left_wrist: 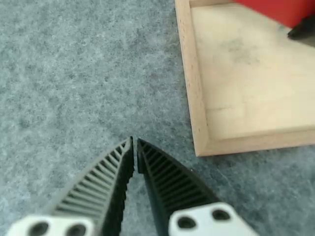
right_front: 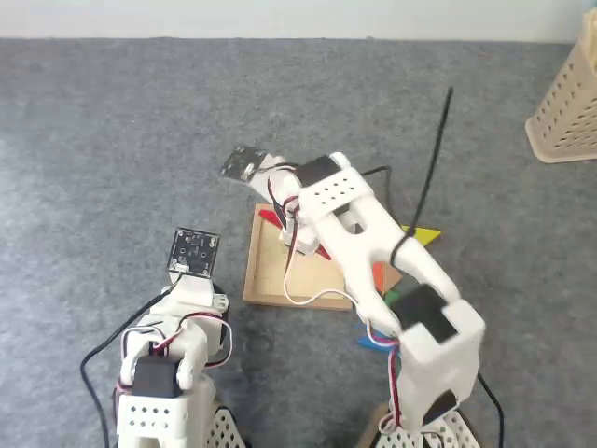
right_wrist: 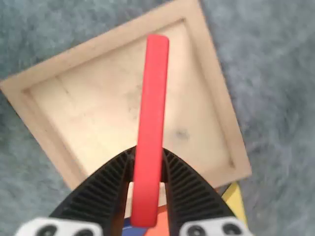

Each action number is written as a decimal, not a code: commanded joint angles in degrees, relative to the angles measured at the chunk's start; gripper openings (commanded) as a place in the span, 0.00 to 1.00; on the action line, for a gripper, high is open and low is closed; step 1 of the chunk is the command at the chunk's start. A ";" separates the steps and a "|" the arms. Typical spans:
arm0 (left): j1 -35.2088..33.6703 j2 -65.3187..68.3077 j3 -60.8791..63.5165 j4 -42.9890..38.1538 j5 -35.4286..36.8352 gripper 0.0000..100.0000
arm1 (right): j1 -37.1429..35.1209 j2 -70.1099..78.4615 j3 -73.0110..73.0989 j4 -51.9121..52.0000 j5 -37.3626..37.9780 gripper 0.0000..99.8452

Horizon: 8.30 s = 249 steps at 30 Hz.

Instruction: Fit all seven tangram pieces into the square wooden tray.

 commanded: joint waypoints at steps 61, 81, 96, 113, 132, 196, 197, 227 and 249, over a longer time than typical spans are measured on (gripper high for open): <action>-0.26 -1.23 -1.10 0.35 0.35 0.01 | 7.52 -2.07 14.24 -16.84 -8.88 0.01; -0.26 -1.23 -1.10 0.35 0.35 0.01 | 11.82 -8.75 7.56 -8.04 -19.52 0.01; -0.26 -1.23 -1.10 0.35 0.35 0.01 | 27.30 -20.09 10.02 2.59 -2.90 0.02; -0.26 -1.23 -1.10 0.35 0.35 0.01 | 25.54 -11.47 23.65 -10.68 11.78 0.19; -0.26 -1.23 -1.10 0.35 0.35 0.01 | 28.88 -8.04 20.13 -9.27 10.64 0.28; -0.26 -1.23 -1.10 0.35 0.35 0.01 | 27.82 -15.08 16.62 1.63 3.78 0.24; -0.26 -1.23 -1.10 0.35 0.35 0.01 | 26.86 -16.66 18.46 1.36 5.54 0.25; -0.26 -1.23 -1.10 0.35 0.35 0.01 | 27.12 -1.89 18.81 -5.93 11.16 0.36; -0.26 -1.23 -1.10 0.35 0.35 0.01 | 30.64 -17.71 19.16 2.24 8.88 0.25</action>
